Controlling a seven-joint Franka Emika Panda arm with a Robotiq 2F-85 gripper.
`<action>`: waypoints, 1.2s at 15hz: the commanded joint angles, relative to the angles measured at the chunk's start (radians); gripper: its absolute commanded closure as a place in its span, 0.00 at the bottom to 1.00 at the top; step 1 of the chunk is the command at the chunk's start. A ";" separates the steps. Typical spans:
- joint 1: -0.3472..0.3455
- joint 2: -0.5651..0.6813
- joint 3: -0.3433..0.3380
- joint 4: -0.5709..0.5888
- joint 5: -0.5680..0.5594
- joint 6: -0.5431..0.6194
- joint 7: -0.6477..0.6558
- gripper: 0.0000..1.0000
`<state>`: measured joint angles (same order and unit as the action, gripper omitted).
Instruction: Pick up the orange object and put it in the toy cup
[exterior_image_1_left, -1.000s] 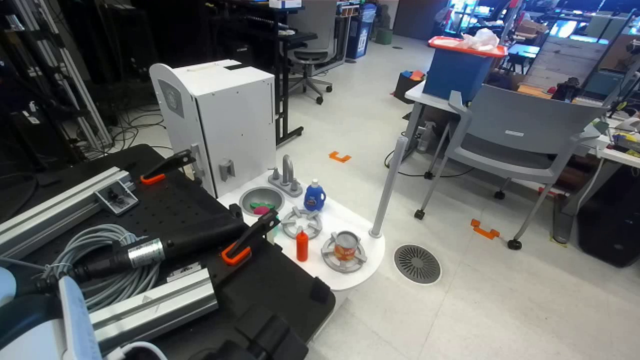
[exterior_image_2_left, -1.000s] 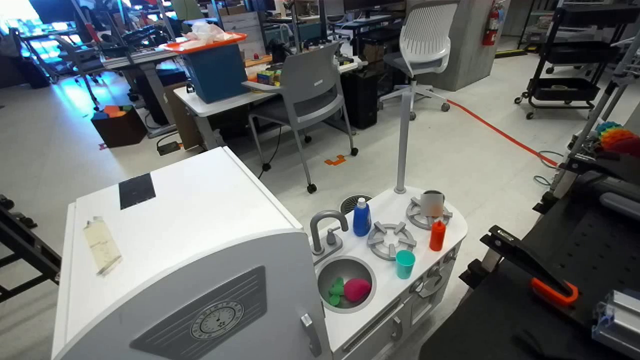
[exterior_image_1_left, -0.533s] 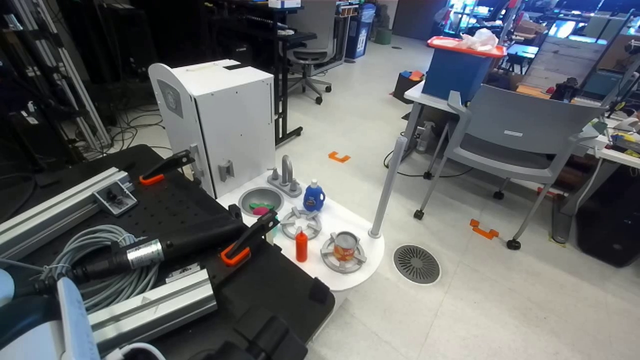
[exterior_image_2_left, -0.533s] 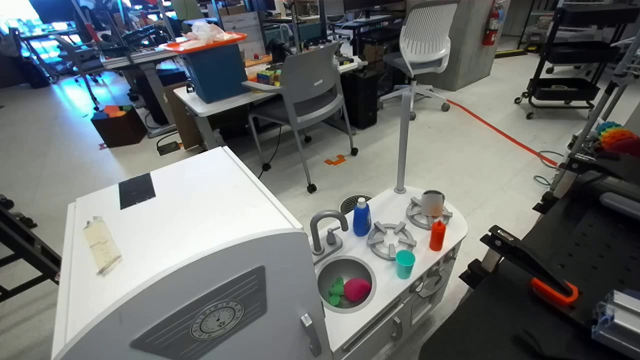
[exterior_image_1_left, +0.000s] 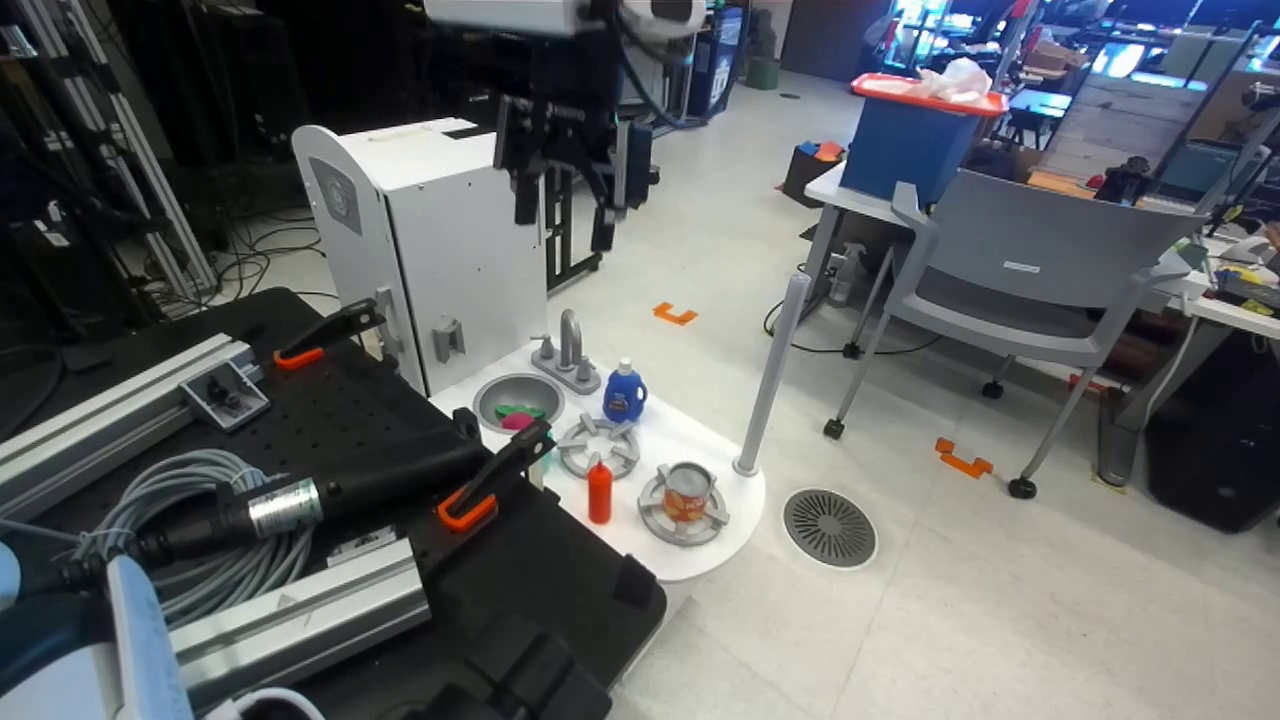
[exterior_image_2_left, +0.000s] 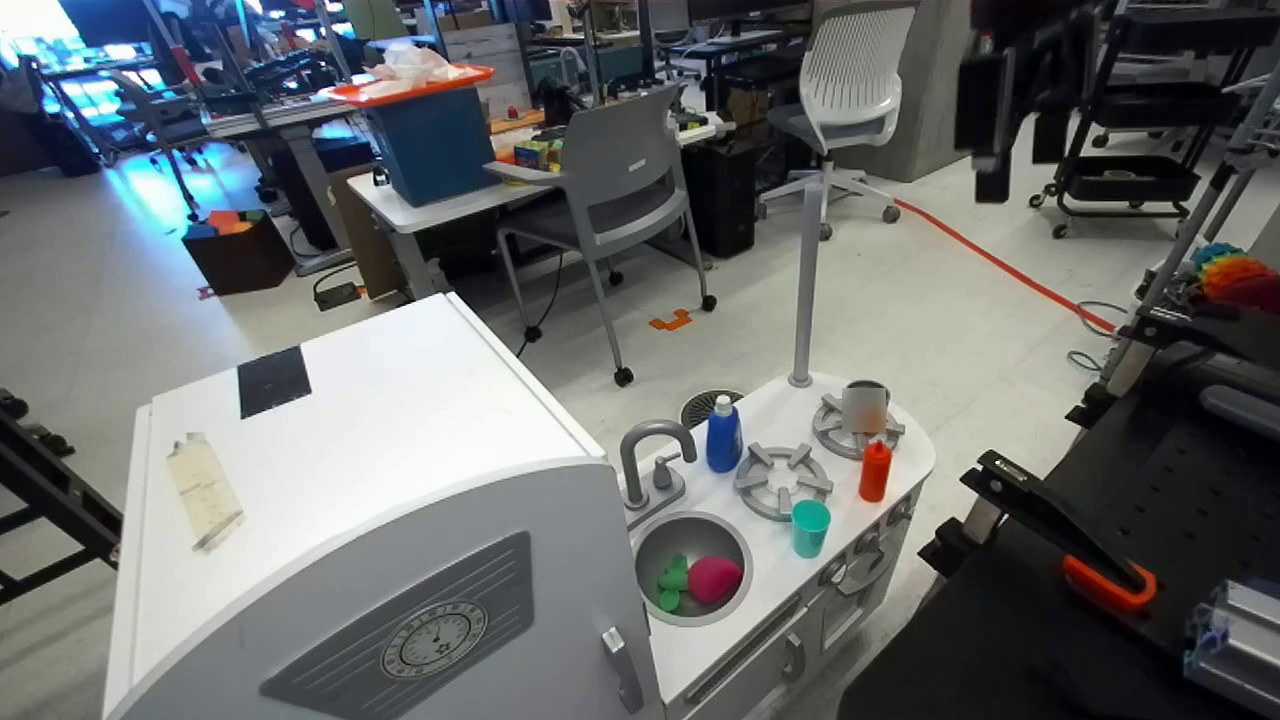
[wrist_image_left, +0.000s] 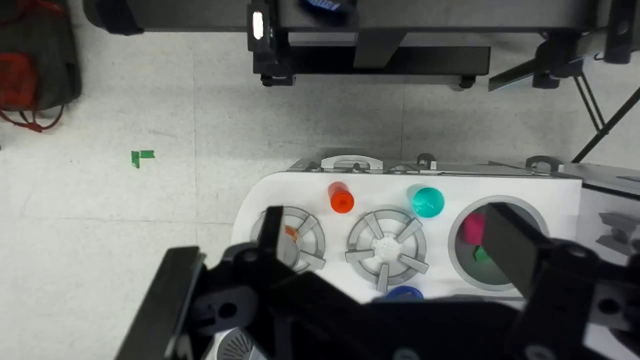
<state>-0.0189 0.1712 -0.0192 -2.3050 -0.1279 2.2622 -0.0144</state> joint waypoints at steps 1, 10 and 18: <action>0.002 0.249 -0.020 0.106 -0.012 0.130 0.066 0.00; 0.033 0.752 -0.083 0.420 0.008 0.396 0.127 0.00; -0.003 1.000 0.004 0.634 0.075 0.436 0.074 0.00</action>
<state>0.0014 1.1015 -0.0656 -1.7472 -0.0922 2.6756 0.0963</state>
